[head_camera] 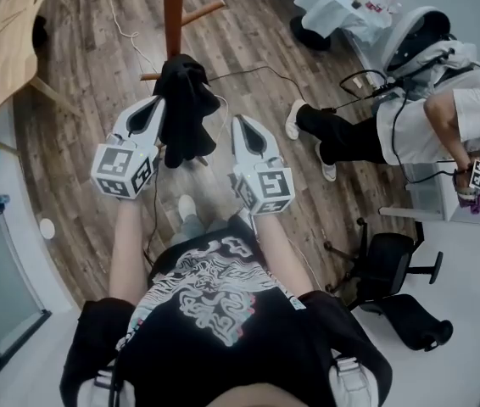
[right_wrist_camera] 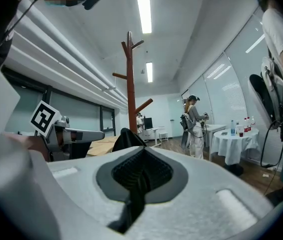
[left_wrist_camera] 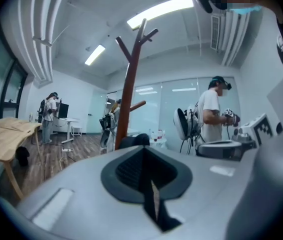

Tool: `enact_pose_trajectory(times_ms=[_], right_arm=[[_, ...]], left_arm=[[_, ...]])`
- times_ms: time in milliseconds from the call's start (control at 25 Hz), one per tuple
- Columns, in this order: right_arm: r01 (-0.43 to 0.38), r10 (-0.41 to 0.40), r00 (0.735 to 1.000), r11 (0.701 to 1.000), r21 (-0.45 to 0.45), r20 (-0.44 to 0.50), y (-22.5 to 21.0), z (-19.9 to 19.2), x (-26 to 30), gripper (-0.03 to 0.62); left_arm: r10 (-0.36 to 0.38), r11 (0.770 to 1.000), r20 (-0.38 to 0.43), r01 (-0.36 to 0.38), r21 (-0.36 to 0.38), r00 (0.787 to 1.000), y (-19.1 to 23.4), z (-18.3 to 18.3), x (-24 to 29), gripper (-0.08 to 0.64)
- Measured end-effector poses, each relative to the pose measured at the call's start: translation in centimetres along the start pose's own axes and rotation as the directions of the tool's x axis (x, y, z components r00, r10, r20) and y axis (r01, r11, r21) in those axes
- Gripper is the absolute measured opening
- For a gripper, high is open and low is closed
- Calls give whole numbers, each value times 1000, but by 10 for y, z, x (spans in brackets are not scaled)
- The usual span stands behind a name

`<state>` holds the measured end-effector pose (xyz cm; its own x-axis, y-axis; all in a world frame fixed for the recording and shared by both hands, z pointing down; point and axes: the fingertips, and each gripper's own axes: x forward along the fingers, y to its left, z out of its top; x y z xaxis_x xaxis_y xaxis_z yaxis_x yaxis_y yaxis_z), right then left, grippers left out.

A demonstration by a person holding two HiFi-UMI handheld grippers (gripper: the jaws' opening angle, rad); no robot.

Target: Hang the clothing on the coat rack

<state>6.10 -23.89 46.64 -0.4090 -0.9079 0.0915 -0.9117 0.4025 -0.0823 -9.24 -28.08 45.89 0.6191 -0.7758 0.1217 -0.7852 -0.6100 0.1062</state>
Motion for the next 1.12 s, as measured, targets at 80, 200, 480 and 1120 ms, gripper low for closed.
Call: enact_pose_trajectory(times_ms=[80,200,480,1120], right_arm=[[-2,2,1000,1000,14,1,2,-3,-12,-2],[-17,17,1000,999,41,-6,6,-10,-37,-2],[-47,45,999,995,90,22,21,-8,-130,-2],[-109,96,992,981,160,84,86,3,-205,-2]], left_arm=[[17,1000,-12,-16,22,1000,-6,1,-8,-11],[51,998,-57,-49,30,997,-22,-10,-24,-11],[93,996,-76,-92,10,993,-97,-19,-86,-11],[153,982,-115,-138,127,982,-160,-29,-161,-11]])
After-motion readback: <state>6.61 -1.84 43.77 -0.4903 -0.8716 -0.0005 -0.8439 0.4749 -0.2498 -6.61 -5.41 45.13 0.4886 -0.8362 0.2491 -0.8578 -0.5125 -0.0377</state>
